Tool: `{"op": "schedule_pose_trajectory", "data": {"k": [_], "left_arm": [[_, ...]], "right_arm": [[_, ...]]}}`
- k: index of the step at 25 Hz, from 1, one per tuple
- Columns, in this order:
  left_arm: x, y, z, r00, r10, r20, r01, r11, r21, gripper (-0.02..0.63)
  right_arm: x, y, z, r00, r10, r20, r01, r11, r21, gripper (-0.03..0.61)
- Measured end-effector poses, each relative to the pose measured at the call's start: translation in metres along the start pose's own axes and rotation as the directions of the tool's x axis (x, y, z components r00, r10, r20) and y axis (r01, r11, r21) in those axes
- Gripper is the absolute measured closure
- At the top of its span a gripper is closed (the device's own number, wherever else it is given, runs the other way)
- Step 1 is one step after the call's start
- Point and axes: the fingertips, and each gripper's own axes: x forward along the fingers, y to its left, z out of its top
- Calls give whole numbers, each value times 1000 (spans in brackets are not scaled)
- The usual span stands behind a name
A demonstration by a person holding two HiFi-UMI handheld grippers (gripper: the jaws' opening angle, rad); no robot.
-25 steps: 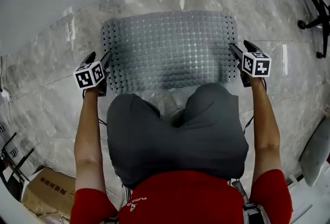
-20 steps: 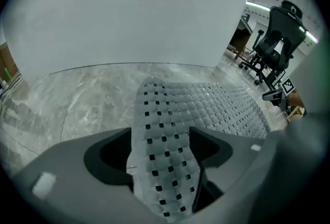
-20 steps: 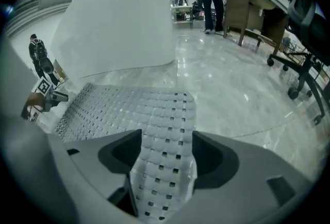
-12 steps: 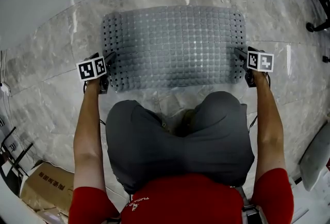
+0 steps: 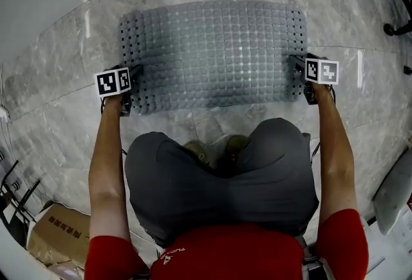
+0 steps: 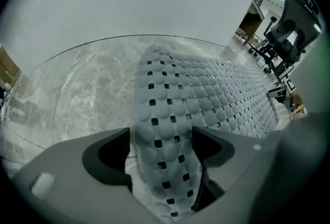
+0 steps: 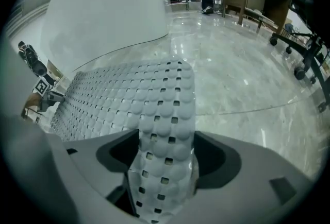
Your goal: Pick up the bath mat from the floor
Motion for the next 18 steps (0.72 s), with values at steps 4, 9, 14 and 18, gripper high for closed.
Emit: {"op": "schedule_pose_trajectory", "data": {"k": [4, 9, 14, 18], "left_arm": [[0, -3, 0, 999, 37, -21, -36, 999, 41, 267], [0, -14, 1, 1000, 13, -9, -13, 998, 61, 345], [-3, -29, 5, 999, -18, 42, 16, 998, 57, 469], [-13, -38, 8, 993, -67, 95, 64, 997, 33, 532]], "right_arm": [[-2, 0, -1, 999, -35, -2, 35, 999, -4, 273], [-3, 11, 1, 999, -35, -1, 35, 999, -31, 332], [-7, 30, 5, 1000, -19, 21, 21, 998, -61, 462], [-15, 42, 9, 997, 4, 76, 0, 999, -46, 526]]}}
